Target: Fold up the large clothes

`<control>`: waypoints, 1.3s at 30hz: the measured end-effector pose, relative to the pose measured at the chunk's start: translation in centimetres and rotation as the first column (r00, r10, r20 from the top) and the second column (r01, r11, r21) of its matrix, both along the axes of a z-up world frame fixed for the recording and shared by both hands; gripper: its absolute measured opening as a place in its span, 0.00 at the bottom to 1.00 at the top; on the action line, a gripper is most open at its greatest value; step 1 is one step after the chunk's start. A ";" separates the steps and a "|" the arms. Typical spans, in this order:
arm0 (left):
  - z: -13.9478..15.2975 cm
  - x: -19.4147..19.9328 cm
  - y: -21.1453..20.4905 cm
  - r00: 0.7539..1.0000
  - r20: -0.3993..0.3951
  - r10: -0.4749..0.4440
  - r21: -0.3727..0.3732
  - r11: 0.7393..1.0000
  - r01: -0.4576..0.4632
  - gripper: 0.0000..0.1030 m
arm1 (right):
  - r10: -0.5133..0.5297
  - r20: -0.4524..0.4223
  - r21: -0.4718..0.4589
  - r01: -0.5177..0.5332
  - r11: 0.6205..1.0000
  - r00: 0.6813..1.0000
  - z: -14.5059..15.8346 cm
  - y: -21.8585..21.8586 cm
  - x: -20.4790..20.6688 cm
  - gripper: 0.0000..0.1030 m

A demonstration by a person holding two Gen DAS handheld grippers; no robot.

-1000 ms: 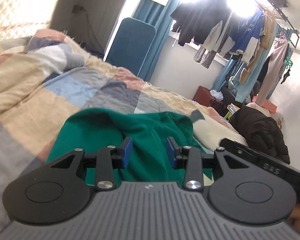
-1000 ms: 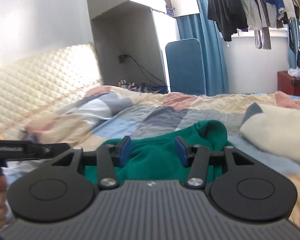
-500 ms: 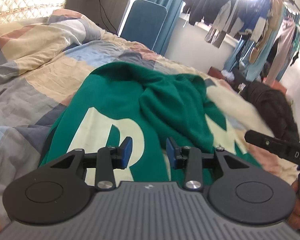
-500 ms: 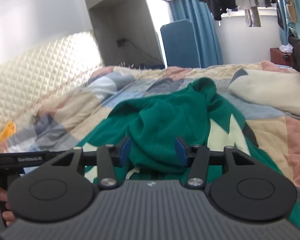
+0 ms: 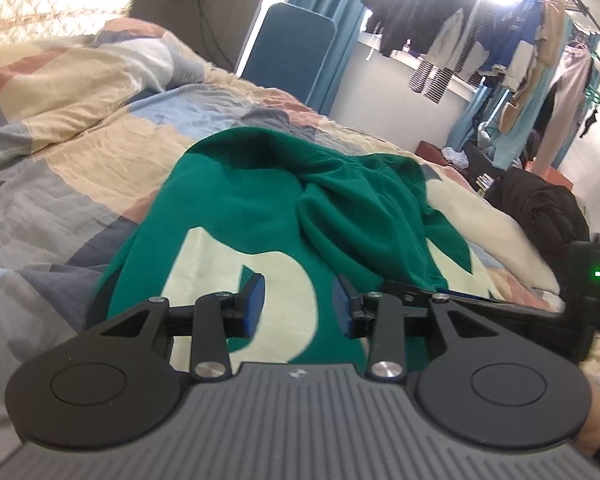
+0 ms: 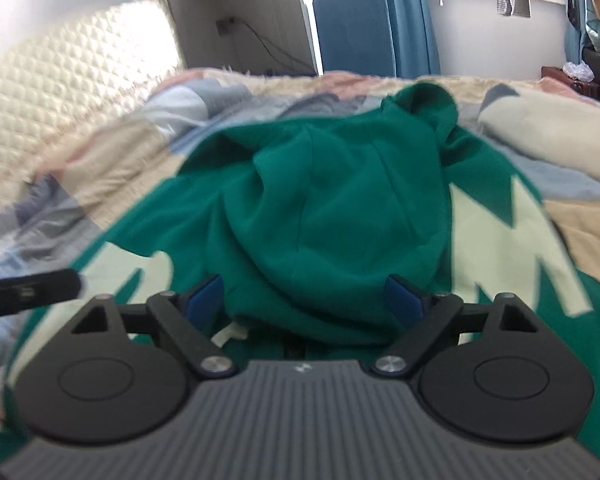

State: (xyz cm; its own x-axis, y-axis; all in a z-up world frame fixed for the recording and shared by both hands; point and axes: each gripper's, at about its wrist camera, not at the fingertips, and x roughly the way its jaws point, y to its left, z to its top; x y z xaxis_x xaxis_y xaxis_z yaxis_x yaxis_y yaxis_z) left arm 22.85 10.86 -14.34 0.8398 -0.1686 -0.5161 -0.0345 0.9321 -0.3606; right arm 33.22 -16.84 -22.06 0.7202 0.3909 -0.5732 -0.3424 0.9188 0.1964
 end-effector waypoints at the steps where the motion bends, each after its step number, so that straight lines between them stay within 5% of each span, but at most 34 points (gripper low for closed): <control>1: -0.3 0.4 0.4 1.000 -0.004 0.005 -0.009 1.000 -0.005 0.41 | -0.020 -0.009 0.004 0.020 1.000 1.000 -0.7 0.5 0.9 0.87; 5: -1.3 1.7 1.8 1.000 -0.008 0.027 -0.053 0.998 -0.027 0.41 | -0.067 -0.016 0.050 0.068 0.996 0.998 -2.2 2.1 3.7 0.88; 7: -1.6 2.1 2.3 0.999 -0.003 0.036 -0.052 0.998 -0.036 0.41 | -0.078 0.012 0.034 0.077 0.996 0.997 -2.3 2.9 5.1 0.79; 11: -2.0 3.0 3.7 0.998 0.009 0.059 -0.076 0.995 -0.058 0.41 | -0.067 0.029 -0.019 0.068 0.998 0.997 -1.3 4.0 8.5 0.22; 16: -2.7 4.3 6.0 0.994 0.012 0.113 -0.127 0.986 -0.110 0.41 | 0.005 0.178 -0.108 0.015 0.994 0.984 4.9 6.6 13.3 0.17; 21: -3.9 5.6 7.6 0.990 0.016 0.143 -0.173 0.975 -0.138 0.41 | -0.027 0.308 -0.090 0.057 0.994 0.951 12.9 9.9 20.6 0.16; 25: -4.8 6.4 8.1 0.990 0.028 0.140 -0.197 0.971 -0.132 0.41 | -0.048 0.374 -0.099 0.092 0.991 0.926 15.5 13.3 25.9 0.16; 30: -6.1 7.2 8.5 0.986 0.075 0.148 -0.210 0.969 -0.129 0.41 | -0.041 0.382 -0.165 0.112 0.980 0.923 11.8 16.5 31.1 0.16; 39: -8.5 9.7 9.4 0.988 0.055 0.142 -0.259 0.958 -0.123 0.41 | -0.093 0.227 -0.144 0.128 0.981 0.969 0.7 16.4 34.8 0.19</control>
State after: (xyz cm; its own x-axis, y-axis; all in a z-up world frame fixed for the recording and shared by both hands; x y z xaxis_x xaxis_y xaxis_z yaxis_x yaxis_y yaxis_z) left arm 32.56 20.25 -22.83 0.8967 -0.1712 -0.4082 -0.1166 0.7982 -0.5910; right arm 68.00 -0.44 -21.38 0.8683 0.2197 -0.4448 -0.2554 0.9666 -0.0212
